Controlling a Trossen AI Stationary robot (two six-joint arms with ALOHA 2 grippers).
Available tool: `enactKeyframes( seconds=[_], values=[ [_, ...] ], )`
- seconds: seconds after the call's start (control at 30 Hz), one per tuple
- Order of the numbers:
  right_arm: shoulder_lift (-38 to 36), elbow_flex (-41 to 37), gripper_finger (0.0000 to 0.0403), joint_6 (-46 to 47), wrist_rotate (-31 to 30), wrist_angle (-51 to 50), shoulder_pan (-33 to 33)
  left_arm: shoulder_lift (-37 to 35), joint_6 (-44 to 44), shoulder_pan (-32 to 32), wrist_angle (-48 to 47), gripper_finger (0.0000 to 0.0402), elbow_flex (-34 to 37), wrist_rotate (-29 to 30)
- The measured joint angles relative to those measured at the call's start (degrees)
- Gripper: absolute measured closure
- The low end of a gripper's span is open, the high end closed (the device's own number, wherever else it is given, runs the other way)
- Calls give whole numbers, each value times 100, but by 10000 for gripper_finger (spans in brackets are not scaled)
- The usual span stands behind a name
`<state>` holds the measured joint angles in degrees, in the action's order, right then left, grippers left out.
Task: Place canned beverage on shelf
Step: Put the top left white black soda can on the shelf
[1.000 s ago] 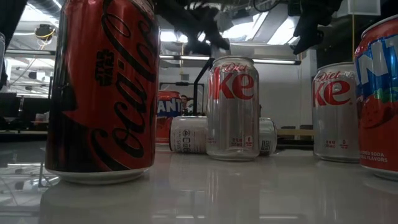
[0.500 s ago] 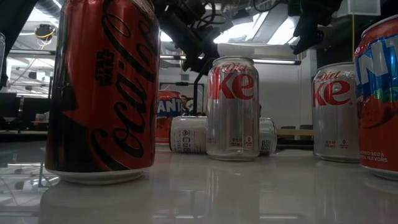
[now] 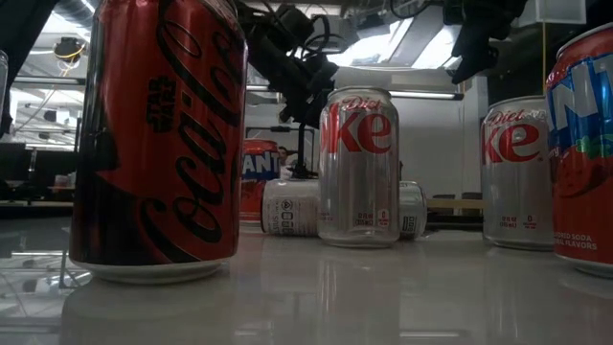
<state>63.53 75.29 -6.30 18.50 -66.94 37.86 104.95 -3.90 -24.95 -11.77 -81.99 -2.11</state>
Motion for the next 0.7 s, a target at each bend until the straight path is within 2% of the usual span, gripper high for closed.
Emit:
enactKeyframes(
  seconds=[0.23, 0.53, 0.7],
  values=[
    [0, 0, 33, 1, 0, 0, -1, -9, 24, 4, 215, 171, 196, 168],
    [0, 0, 33, 1, 0, 0, 0, -9, 0, 26, 217, 127, 215, 168],
    [0, 0, 33, 0, 0, 0, -1, -9, 0, 26, 223, 121, 215, 155]
  ],
)
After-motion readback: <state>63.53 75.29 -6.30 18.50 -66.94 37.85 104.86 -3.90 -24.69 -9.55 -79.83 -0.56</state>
